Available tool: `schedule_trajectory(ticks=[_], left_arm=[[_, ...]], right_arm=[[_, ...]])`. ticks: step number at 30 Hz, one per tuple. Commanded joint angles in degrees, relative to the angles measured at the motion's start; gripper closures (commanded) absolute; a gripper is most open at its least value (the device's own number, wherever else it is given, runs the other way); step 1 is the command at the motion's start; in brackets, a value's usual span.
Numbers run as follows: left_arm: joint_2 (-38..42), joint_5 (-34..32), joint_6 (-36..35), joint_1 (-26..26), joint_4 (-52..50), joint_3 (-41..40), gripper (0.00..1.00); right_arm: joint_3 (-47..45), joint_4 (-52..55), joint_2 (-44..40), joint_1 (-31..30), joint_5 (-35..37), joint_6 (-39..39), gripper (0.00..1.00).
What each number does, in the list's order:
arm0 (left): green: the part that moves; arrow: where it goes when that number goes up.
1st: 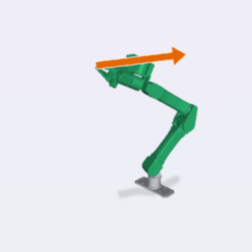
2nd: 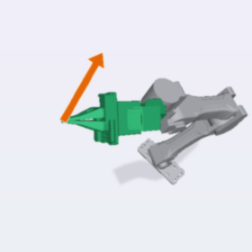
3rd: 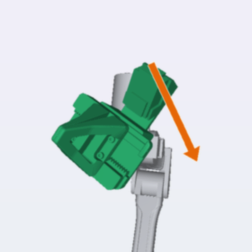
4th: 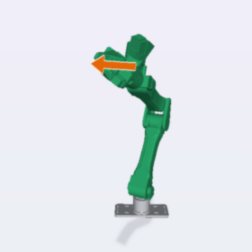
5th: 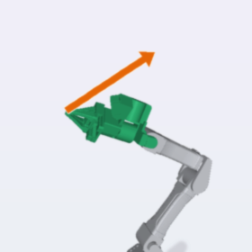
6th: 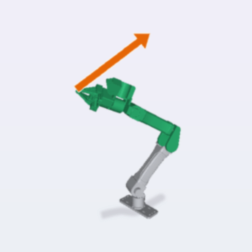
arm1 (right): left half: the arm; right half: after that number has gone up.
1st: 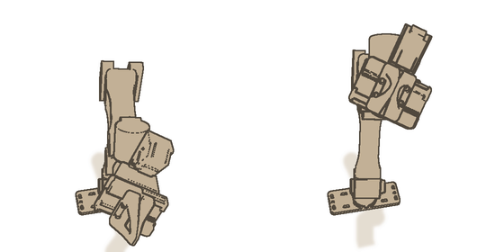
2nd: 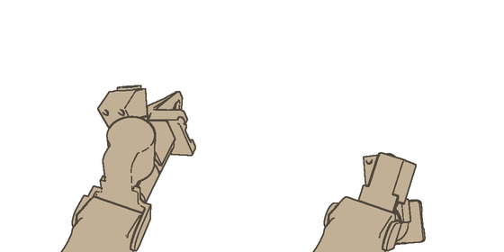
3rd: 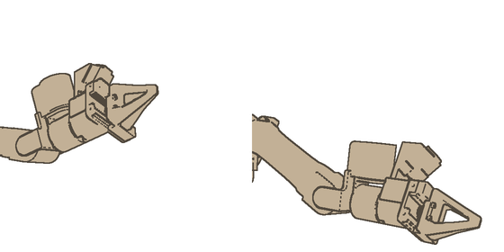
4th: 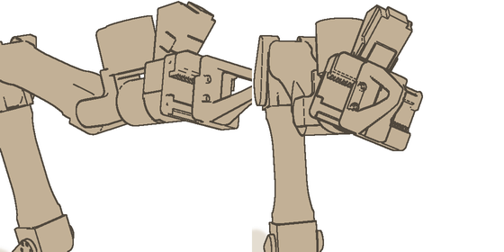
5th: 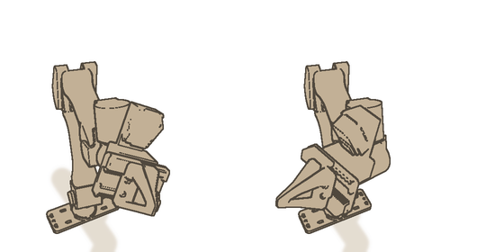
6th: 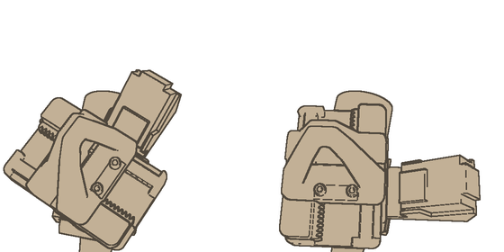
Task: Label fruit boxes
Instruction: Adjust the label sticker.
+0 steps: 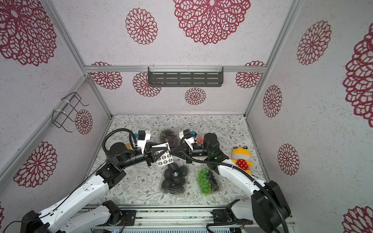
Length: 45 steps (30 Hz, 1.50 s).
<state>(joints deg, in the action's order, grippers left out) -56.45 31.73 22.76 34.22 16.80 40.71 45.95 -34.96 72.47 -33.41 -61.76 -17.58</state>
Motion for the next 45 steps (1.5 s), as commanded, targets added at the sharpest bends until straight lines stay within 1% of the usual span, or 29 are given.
schedule_trajectory(ticks=[1, 4, 6, 7, 10, 11, 13, 15, 16, 19, 20, 21, 22, 23, 24, 25, 28, 29, 33, 36, 37, 38, 42, 43, 44, 45], left_arm=[[1.6, -0.4, -0.3, -0.5, 1.9, -1.1, 0.73], [2.0, 0.5, -0.5, -0.6, 2.4, -1.8, 0.71], [2.4, 0.8, -0.6, -0.7, 2.7, -2.2, 0.60], [2.7, 0.9, -0.8, -0.8, 2.7, -2.5, 0.57], [3.5, 2.2, -1.1, -0.9, 3.7, -3.3, 0.56], [3.9, 3.1, -1.1, -0.8, 3.9, -3.5, 0.54], [4.7, 3.0, -1.6, -1.0, 3.1, -3.7, 0.42], [5.8, 2.7, -1.9, -1.1, 3.0, -4.5, 0.41], [6.3, 2.4, -1.8, -1.2, 3.5, -4.9, 0.42], [7.2, 2.2, -1.2, -1.8, 4.7, -5.7, 0.59], [7.2, 2.7, -1.0, -1.9, 5.4, -5.7, 0.71], [7.0, 3.2, -0.8, -1.9, 5.8, -5.6, 0.79], [6.8, 3.2, -0.6, -2.0, 5.6, -5.3, 0.80], [6.6, 3.2, -0.8, -2.0, 5.4, -5.0, 0.77], [6.2, 3.3, -0.8, -2.0, 5.8, -4.9, 0.70], [5.7, 3.5, -0.7, -2.0, 6.4, -4.6, 0.66], [3.6, 5.1, -0.4, -2.0, 7.4, -3.1, 0.65], [3.0, 5.1, -0.4, -2.0, 7.5, -2.8, 0.67], [1.2, 6.2, 0.0, -2.1, 8.0, -2.1, 0.82], [0.7, 6.0, 0.9, -2.1, 11.2, -3.4, 0.91], [0.7, 5.8, 1.2, -2.1, 11.7, -3.7, 0.98], [0.8, 6.0, 1.3, -2.1, 11.7, -3.7, 1.00], [1.5, 5.8, 1.4, -2.1, 10.5, -3.5, 1.00], [1.7, 5.2, 1.0, -2.1, 9.5, -3.3, 1.00], [2.0, 4.4, 0.5, -2.1, 8.1, -3.1, 1.00], [2.2, 3.4, 0.0, -2.1, 6.8, -2.9, 1.00]], right_arm=[[-0.2, -2.5, -2.3, 0.3, -0.1, 1.0, 1.00], [0.0, -2.1, -2.0, 0.3, -0.1, 1.1, 1.00], [0.1, -1.7, -1.8, 0.4, 0.3, 1.5, 1.00], [0.1, -1.6, -1.8, 0.4, 0.5, 1.5, 1.00], [0.3, -1.4, -1.4, 0.4, 0.6, 1.5, 1.00], [0.4, -1.3, -1.3, 0.4, 0.8, 1.6, 1.00], [0.4, -1.2, -1.4, 0.4, 1.0, 1.6, 1.00], [0.3, -1.2, -1.4, 0.5, 1.1, 1.6, 1.00], [0.3, -1.2, -1.5, 0.5, 1.1, 1.6, 1.00], [0.1, -1.1, -1.8, 0.5, 1.1, 1.6, 1.00], [0.1, -1.2, -1.8, 0.5, 1.0, 1.5, 1.00], [0.0, -1.2, -1.9, 0.5, 0.9, 1.6, 1.00], [-0.1, -1.2, -1.9, 0.5, 0.9, 1.5, 1.00], [0.0, -1.2, -2.0, 0.5, 0.8, 1.5, 1.00], [-0.1, -1.3, -2.0, 0.5, 0.5, 1.6, 1.00], [0.0, -1.3, -1.8, 0.4, 0.2, 1.5, 1.00], [-0.3, -2.3, -1.7, 0.5, -1.0, 0.9, 1.00], [-0.4, -2.0, -1.8, 0.5, -1.0, 1.1, 1.00], [-0.8, -1.9, -2.4, 0.5, -1.2, 1.5, 1.00], [-0.9, -1.8, -2.5, 0.5, -1.3, 1.5, 1.00], [-0.9, -1.6, -2.4, 0.5, -1.3, 1.5, 1.00], [-0.9, -1.6, -2.4, 0.5, -1.1, 1.6, 1.00], [-0.2, -0.5, -2.3, 0.5, -0.2, 1.5, 1.00], [0.1, 0.2, -2.6, 0.5, 1.6, 1.0, 0.91], [0.4, 1.7, -3.6, 0.5, 6.1, 0.3, 0.78], [0.5, 4.2, -5.2, 0.4, 12.2, 0.1, 0.70]])
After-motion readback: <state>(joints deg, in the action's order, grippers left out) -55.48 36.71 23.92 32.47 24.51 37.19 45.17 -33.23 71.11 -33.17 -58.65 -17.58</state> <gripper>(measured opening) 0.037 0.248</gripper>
